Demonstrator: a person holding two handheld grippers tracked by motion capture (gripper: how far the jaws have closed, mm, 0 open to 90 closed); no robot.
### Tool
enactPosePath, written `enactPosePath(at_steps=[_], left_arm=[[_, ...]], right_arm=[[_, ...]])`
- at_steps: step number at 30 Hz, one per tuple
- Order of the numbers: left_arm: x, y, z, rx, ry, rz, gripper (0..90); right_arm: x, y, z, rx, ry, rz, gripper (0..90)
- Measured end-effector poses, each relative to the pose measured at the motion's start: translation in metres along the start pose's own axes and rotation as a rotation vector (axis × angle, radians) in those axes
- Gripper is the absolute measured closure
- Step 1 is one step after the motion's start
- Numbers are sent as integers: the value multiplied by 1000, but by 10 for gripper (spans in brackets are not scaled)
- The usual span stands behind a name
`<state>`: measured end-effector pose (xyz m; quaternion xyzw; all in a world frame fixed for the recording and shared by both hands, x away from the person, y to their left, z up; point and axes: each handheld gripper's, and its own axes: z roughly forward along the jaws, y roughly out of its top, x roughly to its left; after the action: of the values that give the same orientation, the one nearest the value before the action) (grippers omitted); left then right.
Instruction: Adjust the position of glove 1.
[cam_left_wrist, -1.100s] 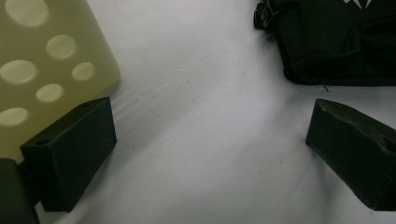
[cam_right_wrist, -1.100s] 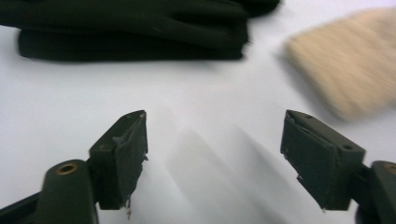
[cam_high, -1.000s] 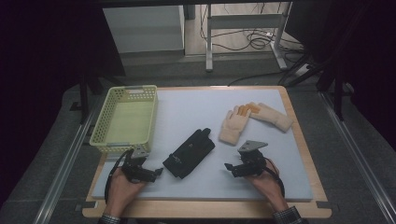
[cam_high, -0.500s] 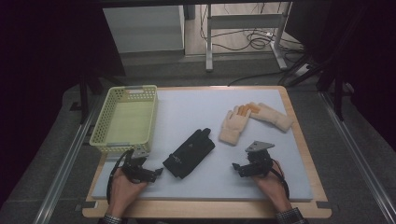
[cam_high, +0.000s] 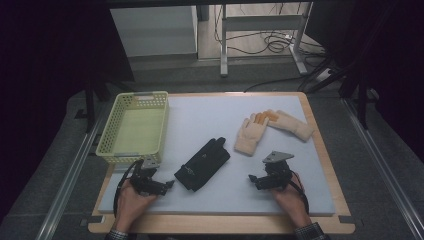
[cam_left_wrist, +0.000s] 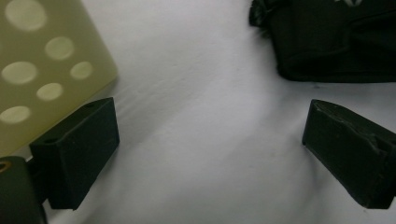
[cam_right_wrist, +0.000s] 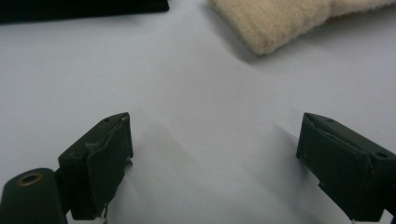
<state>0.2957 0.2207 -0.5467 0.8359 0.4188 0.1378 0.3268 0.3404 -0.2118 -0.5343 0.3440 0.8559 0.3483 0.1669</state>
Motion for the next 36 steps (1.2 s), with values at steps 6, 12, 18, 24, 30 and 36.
enactPosePath(at_steps=[6, 12, 18, 24, 30, 36], left_arm=[[-14, 14, -10, -19, -40, 16, 10], [-26, 33, -16, -55, -110, 42, 0], [-39, 56, -5, -47, -139, 71, 0], [-50, 82, 18, -31, -155, 82, 0], [-64, 100, 41, -1, -132, 98, 0], [-66, 104, 62, 32, -64, 108, 0]], right_arm=[[0, 0, 0, 0, 0, 0, 102], [0, 0, 0, 0, -1, 0, 103], [0, 0, 0, 0, -1, 0, 102], [0, 0, 0, 0, 0, 0, 102], [0, 0, 0, 0, 0, 0, 102], [0, 0, 0, -1, 0, 0, 102]])
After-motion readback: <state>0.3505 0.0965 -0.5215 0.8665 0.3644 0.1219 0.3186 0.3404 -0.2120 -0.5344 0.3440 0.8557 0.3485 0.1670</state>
